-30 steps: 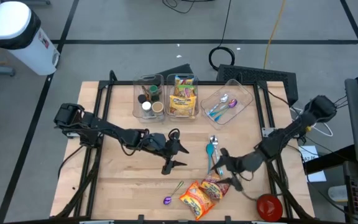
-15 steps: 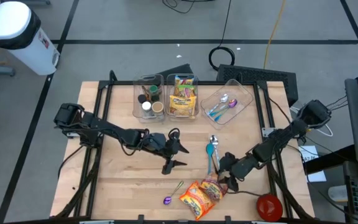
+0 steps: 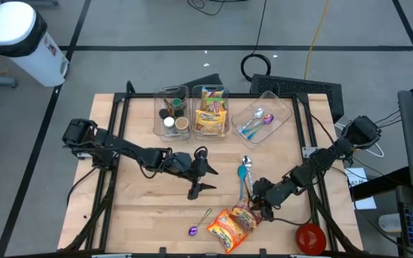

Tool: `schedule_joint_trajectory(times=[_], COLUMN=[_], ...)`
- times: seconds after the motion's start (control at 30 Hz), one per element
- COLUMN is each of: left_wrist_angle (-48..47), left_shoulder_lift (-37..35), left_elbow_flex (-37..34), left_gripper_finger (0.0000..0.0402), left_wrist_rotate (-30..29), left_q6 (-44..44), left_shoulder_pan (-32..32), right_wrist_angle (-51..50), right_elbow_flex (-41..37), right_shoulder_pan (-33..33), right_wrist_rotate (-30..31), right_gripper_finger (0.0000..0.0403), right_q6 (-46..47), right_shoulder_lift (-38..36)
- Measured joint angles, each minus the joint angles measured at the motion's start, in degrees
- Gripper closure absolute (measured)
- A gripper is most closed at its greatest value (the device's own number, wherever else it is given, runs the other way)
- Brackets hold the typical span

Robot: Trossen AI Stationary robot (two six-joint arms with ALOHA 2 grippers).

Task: Pick & Place Food Item
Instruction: Put the red noodle pack into the middle transparent bin

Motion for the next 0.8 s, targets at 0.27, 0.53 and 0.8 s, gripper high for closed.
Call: schedule_joint_trajectory(times=[0.27, 0.53, 0.8], left_wrist_angle=[0.02, 0.16, 5.51], left_shoulder_lift=[0.0, 0.0, 0.0], left_elbow_flex=[0.0, 0.0, -0.02], left_gripper_finger=[0.0135, 0.0135, 0.0135], left_wrist_rotate=[-0.02, -0.02, -2.82], left_q6=[0.01, -0.01, -0.05], left_shoulder_pan=[0.0, 0.0, 0.22], right_wrist_angle=[-0.29, -0.7, -0.46], right_elbow_flex=[0.0, -0.13, -0.13], right_shoulder_pan=[-0.02, -0.04, -0.04], right_wrist_rotate=[-0.08, 0.88, 13.23], right_gripper_finger=[0.0394, 0.0399, 0.0399], right_q6=[-0.34, -3.94, -19.48], right_shoulder_lift=[-0.73, -8.93, -19.17])
